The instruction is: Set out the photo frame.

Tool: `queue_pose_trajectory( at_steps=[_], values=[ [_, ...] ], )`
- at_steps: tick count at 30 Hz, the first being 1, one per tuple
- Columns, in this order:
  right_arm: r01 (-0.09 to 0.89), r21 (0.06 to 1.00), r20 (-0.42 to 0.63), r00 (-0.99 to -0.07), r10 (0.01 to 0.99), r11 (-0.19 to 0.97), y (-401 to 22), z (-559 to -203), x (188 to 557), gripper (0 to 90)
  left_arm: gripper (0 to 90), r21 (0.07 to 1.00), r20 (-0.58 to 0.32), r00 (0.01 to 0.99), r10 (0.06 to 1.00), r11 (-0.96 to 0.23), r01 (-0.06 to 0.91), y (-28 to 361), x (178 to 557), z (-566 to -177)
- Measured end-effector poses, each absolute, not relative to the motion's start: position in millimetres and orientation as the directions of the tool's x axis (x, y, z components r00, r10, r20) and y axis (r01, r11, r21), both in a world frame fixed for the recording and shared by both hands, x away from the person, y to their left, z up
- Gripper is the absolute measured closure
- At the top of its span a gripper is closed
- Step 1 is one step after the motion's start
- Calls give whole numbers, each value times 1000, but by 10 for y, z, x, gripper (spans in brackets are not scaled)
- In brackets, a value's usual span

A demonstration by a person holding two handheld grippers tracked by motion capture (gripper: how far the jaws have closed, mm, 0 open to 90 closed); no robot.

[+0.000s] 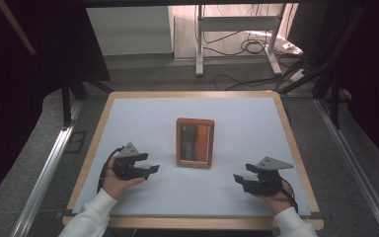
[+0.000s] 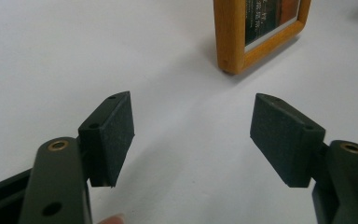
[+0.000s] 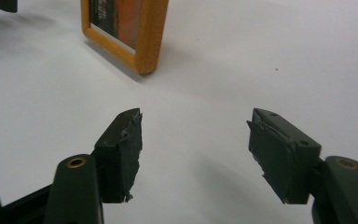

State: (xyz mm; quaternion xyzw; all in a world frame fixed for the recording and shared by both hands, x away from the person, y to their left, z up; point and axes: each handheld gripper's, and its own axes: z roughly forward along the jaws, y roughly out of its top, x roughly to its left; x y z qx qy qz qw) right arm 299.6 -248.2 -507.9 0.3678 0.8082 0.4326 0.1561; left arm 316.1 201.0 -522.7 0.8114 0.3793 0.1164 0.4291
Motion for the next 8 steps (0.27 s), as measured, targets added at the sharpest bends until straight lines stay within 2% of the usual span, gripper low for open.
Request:
queue_pose_trajectory(
  at_steps=[8],
  values=[
    [457, 822, 68, -671, 738, 339, -2460, -5074, 3016, 235, 298, 785, -137, 686, 715, -344, 515, 2015, 3167, -5228]
  ],
)
